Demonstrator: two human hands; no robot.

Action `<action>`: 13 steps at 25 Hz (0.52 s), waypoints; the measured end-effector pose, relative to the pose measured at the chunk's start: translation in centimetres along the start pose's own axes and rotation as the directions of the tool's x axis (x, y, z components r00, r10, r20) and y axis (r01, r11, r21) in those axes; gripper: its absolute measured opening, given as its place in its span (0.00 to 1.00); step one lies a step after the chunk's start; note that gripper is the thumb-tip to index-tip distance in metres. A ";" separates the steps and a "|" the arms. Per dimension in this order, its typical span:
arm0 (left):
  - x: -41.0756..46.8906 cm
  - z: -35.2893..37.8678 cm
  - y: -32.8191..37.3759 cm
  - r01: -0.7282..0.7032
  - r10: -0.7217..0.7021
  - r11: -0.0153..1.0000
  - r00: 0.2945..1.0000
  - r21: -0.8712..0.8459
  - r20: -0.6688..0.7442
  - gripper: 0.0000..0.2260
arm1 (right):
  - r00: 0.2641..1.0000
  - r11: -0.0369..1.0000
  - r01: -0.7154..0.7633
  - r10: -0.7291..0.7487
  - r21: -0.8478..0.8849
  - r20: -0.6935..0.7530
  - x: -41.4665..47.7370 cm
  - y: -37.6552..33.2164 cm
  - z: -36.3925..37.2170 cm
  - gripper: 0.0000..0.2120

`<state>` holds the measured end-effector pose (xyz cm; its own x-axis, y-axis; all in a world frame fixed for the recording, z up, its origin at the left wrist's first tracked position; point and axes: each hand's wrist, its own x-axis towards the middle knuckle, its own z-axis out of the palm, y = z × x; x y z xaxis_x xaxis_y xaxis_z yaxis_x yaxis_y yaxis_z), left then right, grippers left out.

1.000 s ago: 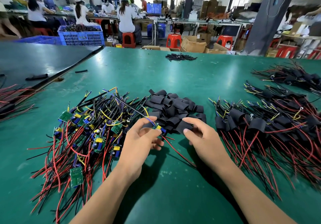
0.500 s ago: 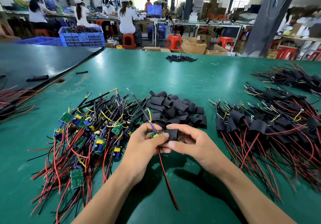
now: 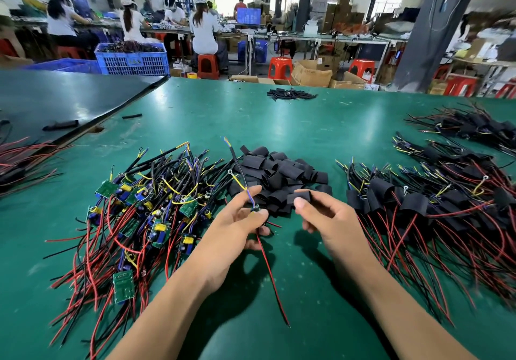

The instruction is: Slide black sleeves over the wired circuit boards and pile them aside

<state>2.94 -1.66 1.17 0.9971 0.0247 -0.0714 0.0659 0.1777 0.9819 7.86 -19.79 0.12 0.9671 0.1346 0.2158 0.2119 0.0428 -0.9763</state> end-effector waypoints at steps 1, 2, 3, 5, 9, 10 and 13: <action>0.0 -0.2 -0.1 -0.028 0.031 0.993 0.999 0.119 -0.020 0.16 | 0.999 1.000 -0.016 0.016 0.008 -0.045 0.2 0.2 -0.3 0.05; 0.0 -0.5 -0.3 -0.060 0.072 0.967 0.997 0.248 -0.038 0.16 | 0.996 0.999 -0.033 0.034 0.015 -0.081 0.4 0.3 -0.5 0.06; 0.1 -0.7 -0.6 -0.088 0.111 0.929 0.993 0.359 -0.045 0.15 | 0.993 0.999 -0.048 0.051 0.025 -0.108 0.5 0.4 -0.7 0.07; 0.1 -0.8 -1.0 -0.105 0.146 0.890 0.988 0.444 -0.057 0.11 | 0.987 0.996 -0.073 0.079 0.052 -0.139 0.8 0.6 -0.9 0.08; 0.2 0.1 -1.3 -0.085 0.136 0.964 0.972 0.251 -0.191 0.11 | 0.985 0.994 -0.096 0.103 0.051 -0.141 1.0 0.9 -1.0 0.06; 0.2 0.1 -1.2 -0.091 0.125 0.982 0.969 0.164 -0.214 0.11 | 0.983 0.993 -0.105 0.112 0.057 -0.146 1.0 0.9 -1.0 0.05; 0.2 0.1 -0.7 -0.161 0.139 0.984 0.961 -0.076 -0.239 0.09 | 0.974 0.982 -0.147 0.165 0.123 -0.156 1.1 0.7 -1.2 0.04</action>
<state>3.10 -1.85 0.49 0.9587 0.2831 0.0257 -0.0984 0.2456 0.9644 9.19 -20.79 -0.31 0.9988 -0.0165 0.0468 0.0487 0.1438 -0.9884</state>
